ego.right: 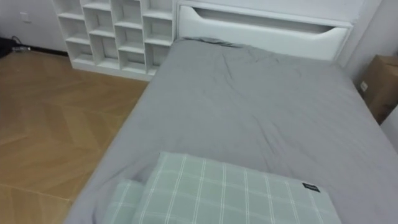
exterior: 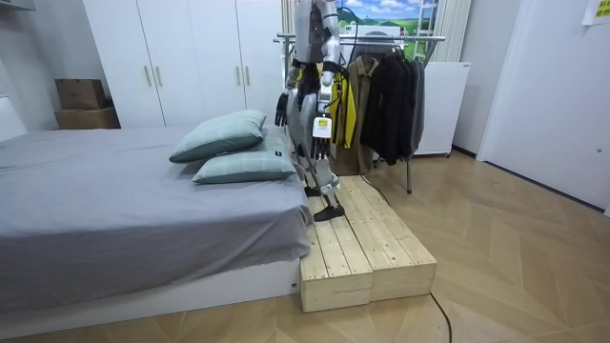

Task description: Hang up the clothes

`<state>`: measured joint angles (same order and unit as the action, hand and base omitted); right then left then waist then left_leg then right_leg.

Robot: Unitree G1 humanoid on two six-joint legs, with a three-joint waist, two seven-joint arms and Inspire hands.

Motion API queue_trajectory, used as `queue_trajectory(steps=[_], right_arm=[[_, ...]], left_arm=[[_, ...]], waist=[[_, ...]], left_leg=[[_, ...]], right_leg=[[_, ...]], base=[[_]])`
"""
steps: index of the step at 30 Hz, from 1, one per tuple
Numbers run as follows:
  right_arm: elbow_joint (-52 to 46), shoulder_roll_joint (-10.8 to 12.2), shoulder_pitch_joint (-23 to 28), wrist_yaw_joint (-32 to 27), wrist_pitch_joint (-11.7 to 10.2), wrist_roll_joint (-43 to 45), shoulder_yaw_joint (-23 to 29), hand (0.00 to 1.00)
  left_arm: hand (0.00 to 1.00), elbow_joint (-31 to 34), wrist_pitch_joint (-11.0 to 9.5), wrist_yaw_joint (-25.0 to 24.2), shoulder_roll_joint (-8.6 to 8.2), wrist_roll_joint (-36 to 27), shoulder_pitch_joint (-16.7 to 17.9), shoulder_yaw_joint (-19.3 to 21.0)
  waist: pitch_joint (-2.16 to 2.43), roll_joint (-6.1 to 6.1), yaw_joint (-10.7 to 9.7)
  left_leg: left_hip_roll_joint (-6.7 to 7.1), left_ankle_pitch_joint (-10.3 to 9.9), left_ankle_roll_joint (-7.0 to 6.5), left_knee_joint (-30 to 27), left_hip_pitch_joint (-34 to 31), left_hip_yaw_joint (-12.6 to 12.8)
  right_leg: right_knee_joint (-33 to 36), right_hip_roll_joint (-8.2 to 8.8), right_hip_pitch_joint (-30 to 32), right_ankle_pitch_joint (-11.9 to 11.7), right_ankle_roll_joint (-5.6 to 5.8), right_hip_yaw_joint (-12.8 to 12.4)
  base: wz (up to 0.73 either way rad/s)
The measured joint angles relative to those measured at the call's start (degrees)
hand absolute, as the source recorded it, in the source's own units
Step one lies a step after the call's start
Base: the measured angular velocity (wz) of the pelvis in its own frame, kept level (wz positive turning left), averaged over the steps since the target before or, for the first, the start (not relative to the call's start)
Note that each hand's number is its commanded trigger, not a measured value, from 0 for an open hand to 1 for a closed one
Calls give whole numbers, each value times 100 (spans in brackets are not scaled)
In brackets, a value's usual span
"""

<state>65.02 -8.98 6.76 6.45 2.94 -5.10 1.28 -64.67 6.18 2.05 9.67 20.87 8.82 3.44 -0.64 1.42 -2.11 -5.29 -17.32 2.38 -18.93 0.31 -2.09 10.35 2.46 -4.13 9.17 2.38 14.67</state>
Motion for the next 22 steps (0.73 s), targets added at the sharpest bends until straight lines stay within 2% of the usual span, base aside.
queue_trajectory(steps=[4,8,11,15,22], right_arm=[[228,-16,14,29,-52,-643,13,0],[464,-16,21,55,-109,-1203,13,0],[679,-6,13,68,-176,-1477,50,0],[856,-1,10,110,-166,-1513,124,0],[878,-4,4,235,-160,-1568,120,0]], left_arm=[[0,-21,7,50,-24,6,-3,-40],[0,-21,6,248,-143,-122,-5,-39],[0,-51,-1,291,-164,-268,-20,-56],[0,-165,-57,380,-184,-331,-34,-52],[0,-211,-110,401,-174,-342,-30,-43]], waist=[[37,-59,-113],[40,-113,-235],[40,-138,-262],[36,-158,-251],[25,-117,-239]], left_leg=[[12,9,8,9,-11,5],[15,14,12,129,128,45],[21,46,24,257,278,83],[23,101,27,400,351,133],[31,163,40,538,401,148]], right_leg=[[17,19,-9,19,5,89],[6,22,-82,19,6,82],[-62,17,-182,19,6,44],[-66,18,-176,19,7,-3],[-91,19,-167,42,17,-41]], base=[[7],[-1],[-7],[-6],[0]])
